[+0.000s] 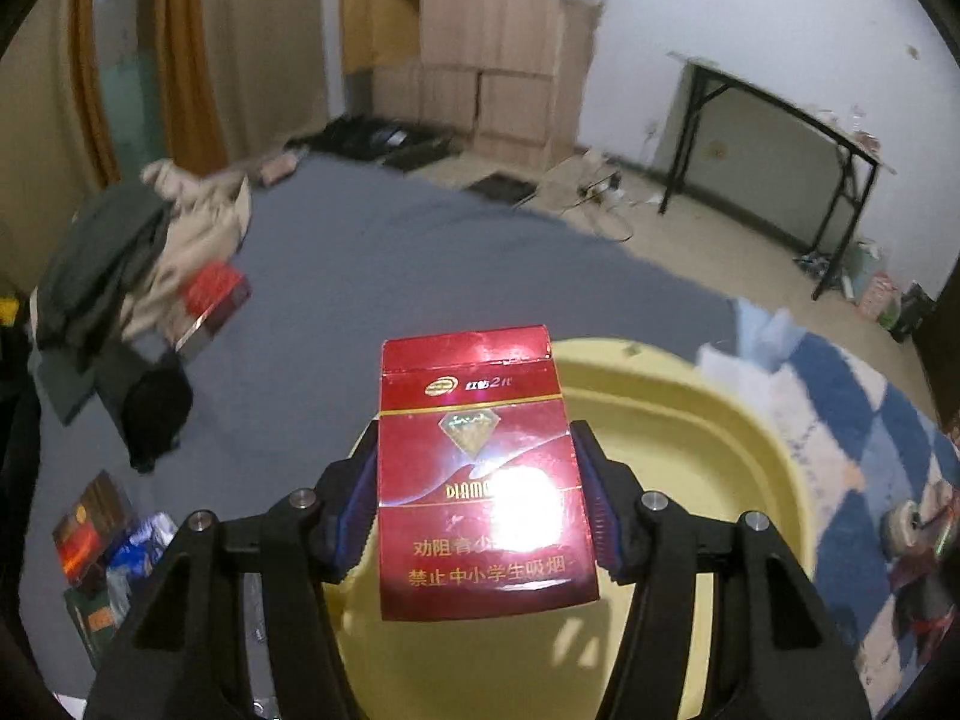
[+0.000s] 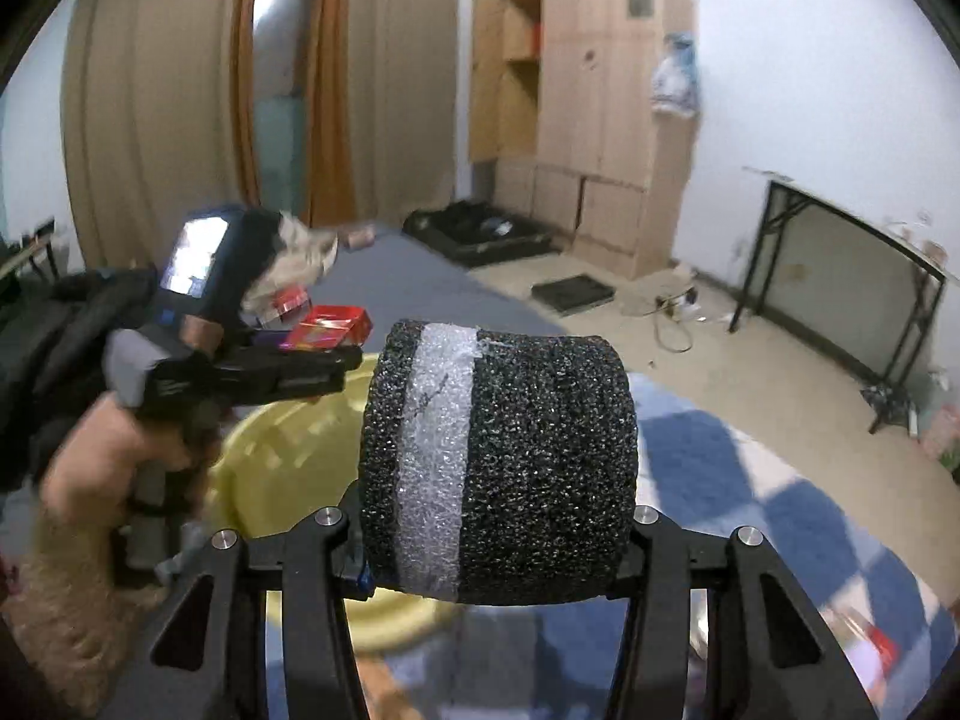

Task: Organize rigid objects
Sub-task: 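Carry both held objects to the yellow tray and release them there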

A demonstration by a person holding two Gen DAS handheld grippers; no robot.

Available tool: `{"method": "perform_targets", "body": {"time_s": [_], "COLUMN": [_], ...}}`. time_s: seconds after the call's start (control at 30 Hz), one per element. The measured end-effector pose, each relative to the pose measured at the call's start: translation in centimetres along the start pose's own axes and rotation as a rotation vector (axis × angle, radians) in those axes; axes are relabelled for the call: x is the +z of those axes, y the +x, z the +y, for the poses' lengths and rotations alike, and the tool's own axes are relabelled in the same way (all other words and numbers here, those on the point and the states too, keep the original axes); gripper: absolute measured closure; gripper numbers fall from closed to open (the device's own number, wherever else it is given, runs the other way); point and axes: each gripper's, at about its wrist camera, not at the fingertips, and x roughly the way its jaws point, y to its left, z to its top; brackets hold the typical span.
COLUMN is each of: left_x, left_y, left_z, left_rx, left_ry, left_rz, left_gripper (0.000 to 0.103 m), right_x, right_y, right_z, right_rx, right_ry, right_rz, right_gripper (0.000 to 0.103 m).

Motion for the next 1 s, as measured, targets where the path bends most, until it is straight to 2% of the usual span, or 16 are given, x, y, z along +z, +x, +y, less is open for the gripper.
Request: {"method": "perform_targets", "body": {"time_s": [0.1, 0.17, 0.23, 0.33, 0.43, 0.5, 0.6, 0.63, 0.67, 0.73, 0.77, 0.8, 0.83, 0.9, 0.97, 1.0], "left_x": [-0.6, -1.0, -1.2, -1.6, -2.4, -2.7, -2.6, -2.5, -2.5, -2.3, -2.1, -1.8, -1.4, -0.6, 0.1, 0.4], "left_y": [1.2, 2.0, 2.4, 3.1, 5.1, 5.7, 5.6, 5.5, 5.5, 5.2, 4.8, 4.1, 3.0, 0.3, -2.6, -4.0], "left_z": [0.6, 0.0, -0.9, -1.9, -1.9, -1.9, -2.1, -2.2, -2.2, -2.2, -2.1, -2.0, -2.0, -1.8, -1.9, -2.0], "left_rx": [0.018, 0.008, -0.046, -0.065, -0.083, -0.049, -0.041, -0.032, -0.026, -0.018, -0.023, -0.023, -0.026, -0.036, -0.054, -0.083], "left_ry": [-0.027, -0.010, -0.003, 0.012, -0.005, -0.004, -0.012, -0.013, -0.020, -0.031, -0.033, -0.034, -0.032, -0.044, -0.068, -0.080], "left_rz": [0.031, 0.059, 0.077, 0.098, 0.167, 0.186, 0.188, 0.182, 0.182, 0.193, 0.188, 0.176, 0.151, 0.069, -0.029, -0.073], "left_gripper": [0.043, 0.043, 0.043, 0.043, 0.043, 0.043, 0.042, 0.038, 0.027, 0.022, 0.021, 0.021, 0.021, 0.013, 0.000, 0.000], "right_x": [0.3, 0.5, 1.4, 1.3, 2.0, 3.0, 3.0, 3.3, 3.6, 3.9, 4.0, 4.0, 4.2, 4.9, 5.5, 5.8], "right_y": [5.9, 8.8, 11.9, 14.7, 18.4, 19.7, 21.0, 21.3, 21.6, 22.1, 22.4, 21.7, 21.2, 18.9, 16.4, 14.6], "right_z": [0.9, 1.1, 1.2, 2.0, 3.3, 4.3, 5.4, 5.5, 5.6, 5.8, 5.9, 5.8, 5.8, 6.0, 5.7, 4.9], "right_rx": [0.006, 0.023, 0.053, 0.040, 0.029, 0.016, 0.016, 0.013, 0.013, 0.006, 0.001, 0.007, 0.010, 0.019, -0.010, -0.043], "right_ry": [-0.060, -0.067, -0.082, -0.150, -0.158, -0.173, -0.181, -0.180, -0.185, -0.188, -0.185, -0.165, -0.145, -0.117, -0.105, -0.066], "right_rz": [0.067, 0.107, 0.159, 0.206, 0.255, 0.271, 0.293, 0.294, 0.296, 0.304, 0.311, 0.312, 0.310, 0.268, 0.229, 0.207], "right_gripper": [0.054, 0.054, 0.055, 0.055, 0.055, 0.055, 0.055, 0.054, 0.054, 0.052, 0.048, 0.040, 0.025, 0.012, 0.009, 0.008]}}
